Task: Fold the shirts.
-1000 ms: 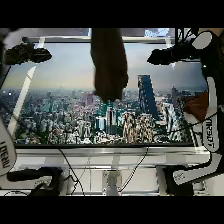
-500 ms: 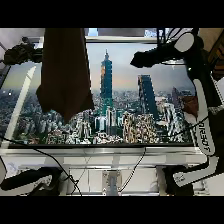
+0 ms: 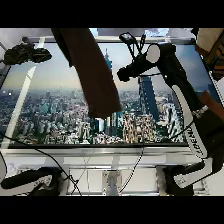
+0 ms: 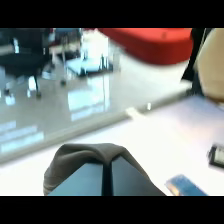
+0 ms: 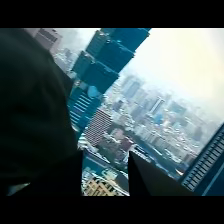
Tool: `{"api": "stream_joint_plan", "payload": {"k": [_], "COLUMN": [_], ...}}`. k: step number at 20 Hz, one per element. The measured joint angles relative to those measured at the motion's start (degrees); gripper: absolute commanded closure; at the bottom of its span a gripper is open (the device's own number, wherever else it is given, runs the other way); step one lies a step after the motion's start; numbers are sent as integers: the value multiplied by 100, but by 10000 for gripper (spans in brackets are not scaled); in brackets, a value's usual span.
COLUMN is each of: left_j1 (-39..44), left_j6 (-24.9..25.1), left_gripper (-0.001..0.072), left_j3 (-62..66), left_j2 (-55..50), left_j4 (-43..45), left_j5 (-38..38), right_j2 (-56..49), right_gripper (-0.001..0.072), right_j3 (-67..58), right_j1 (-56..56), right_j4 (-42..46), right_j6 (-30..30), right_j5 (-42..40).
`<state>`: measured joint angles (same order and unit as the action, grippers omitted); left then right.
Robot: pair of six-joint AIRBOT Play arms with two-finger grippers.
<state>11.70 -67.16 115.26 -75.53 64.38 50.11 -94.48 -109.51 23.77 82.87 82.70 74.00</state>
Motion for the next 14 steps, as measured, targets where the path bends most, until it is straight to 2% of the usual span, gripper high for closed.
{"api": "stream_joint_plan", "payload": {"k": [2,5,11,14], "left_j1": [87,341,1401,2159], "left_j6": [-107,-188,-114,122], "left_gripper": [694,694,694,681], "left_j3": [-212,-389,-479,-485], "left_j2": [-199,-772,-2146,-2732], "left_j4": [59,-321,-1266,-1670], "left_j5": [367,756,769,691], "right_j2": [-7,-11,-11,-11], "right_gripper": [362,362,363,362], "right_j3": [0,0,0,0], "right_j1": [-179,-605,-1491,-1825], "right_j4": [490,863,1071,1095], "right_j6": [181,431,608,629], "right_j5": [2,109,428,494]}}
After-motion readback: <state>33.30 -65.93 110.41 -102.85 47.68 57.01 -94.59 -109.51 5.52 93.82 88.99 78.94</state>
